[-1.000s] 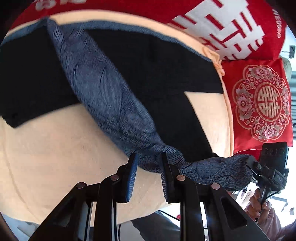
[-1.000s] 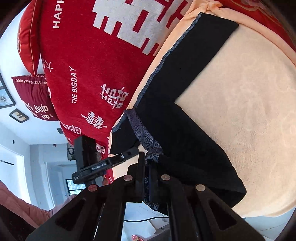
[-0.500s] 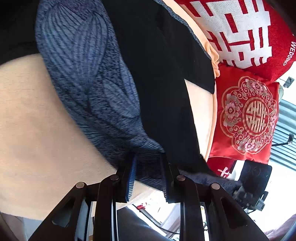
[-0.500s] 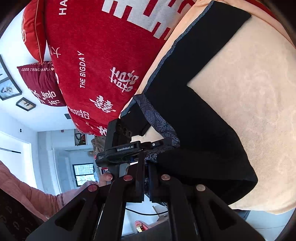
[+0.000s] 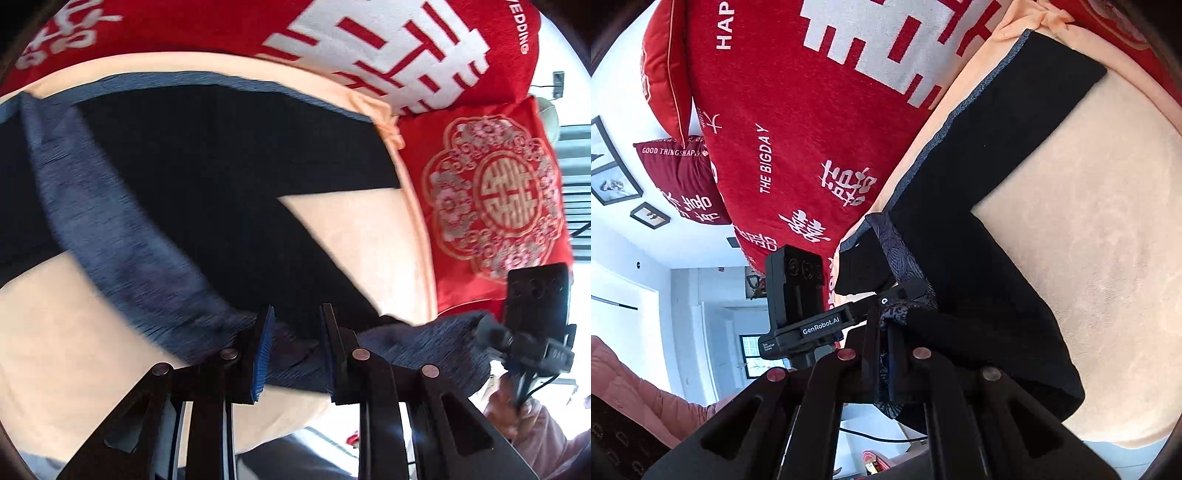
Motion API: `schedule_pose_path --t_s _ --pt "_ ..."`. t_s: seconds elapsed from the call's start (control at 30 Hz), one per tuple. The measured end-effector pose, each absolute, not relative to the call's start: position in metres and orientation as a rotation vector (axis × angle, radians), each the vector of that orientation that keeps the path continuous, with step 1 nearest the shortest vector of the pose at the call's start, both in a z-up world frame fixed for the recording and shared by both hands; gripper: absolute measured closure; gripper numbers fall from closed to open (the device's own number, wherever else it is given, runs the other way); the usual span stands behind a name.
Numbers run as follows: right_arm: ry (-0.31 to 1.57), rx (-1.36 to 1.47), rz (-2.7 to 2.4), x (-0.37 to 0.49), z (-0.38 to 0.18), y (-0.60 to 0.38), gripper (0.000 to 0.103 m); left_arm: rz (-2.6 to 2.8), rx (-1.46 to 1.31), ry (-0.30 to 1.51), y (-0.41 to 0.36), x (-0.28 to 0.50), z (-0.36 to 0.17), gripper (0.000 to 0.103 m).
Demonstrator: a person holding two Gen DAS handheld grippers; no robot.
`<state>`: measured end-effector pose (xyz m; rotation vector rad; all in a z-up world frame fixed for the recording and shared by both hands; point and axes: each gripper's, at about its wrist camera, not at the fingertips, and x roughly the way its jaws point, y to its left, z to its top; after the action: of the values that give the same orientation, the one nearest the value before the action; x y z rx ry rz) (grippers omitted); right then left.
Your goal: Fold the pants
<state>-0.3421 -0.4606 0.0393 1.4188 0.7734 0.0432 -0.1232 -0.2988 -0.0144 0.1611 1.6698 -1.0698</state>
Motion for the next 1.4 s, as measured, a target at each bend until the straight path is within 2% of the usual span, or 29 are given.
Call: schedule_pose_path --t_s 0.13,0.27,0.4,0.53,0.63,0.97,1.13,1.3,1.4 --pt "0.768 1.446 0.067 -0.346 0.034 -0.454 0.1 -0.967 0.092 1.825 -0.251 -0.113 -0.04 0.078" --pt "0.759 1.456 0.098 -0.345 0.034 -0.447 0.1 -0.915 -0.201 2.005 -0.224 -0.108 -0.075 0.078" --pt "0.757 1.458 0.109 -0.344 0.037 -0.443 0.1 -0.812 -0.52 2.052 -0.197 -0.1 -0.095 0.078" --pt "0.759 1.456 0.121 -0.341 0.038 -0.441 0.1 -0.83 -0.55 2.052 -0.192 -0.093 -0.098 0.078" --pt "0.763 1.452 0.127 -0.339 0.039 -0.44 0.1 -0.835 -0.675 2.048 -0.188 -0.089 -0.102 0.078" --pt "0.779 1.448 0.134 -0.336 0.041 -0.436 0.1 -0.777 -0.637 2.078 -0.205 -0.097 -0.119 0.078" --pt "0.793 1.456 0.134 -0.335 0.037 -0.431 0.1 -0.826 -0.534 2.068 -0.231 -0.099 -0.12 0.078" --pt "0.796 1.451 0.096 -0.339 0.039 -0.435 0.1 -0.853 -0.399 1.954 -0.247 -0.1 -0.097 0.081" --pt "0.778 1.442 0.081 -0.34 0.043 -0.443 0.1 -0.919 -0.288 1.839 -0.264 -0.095 -0.064 0.081"
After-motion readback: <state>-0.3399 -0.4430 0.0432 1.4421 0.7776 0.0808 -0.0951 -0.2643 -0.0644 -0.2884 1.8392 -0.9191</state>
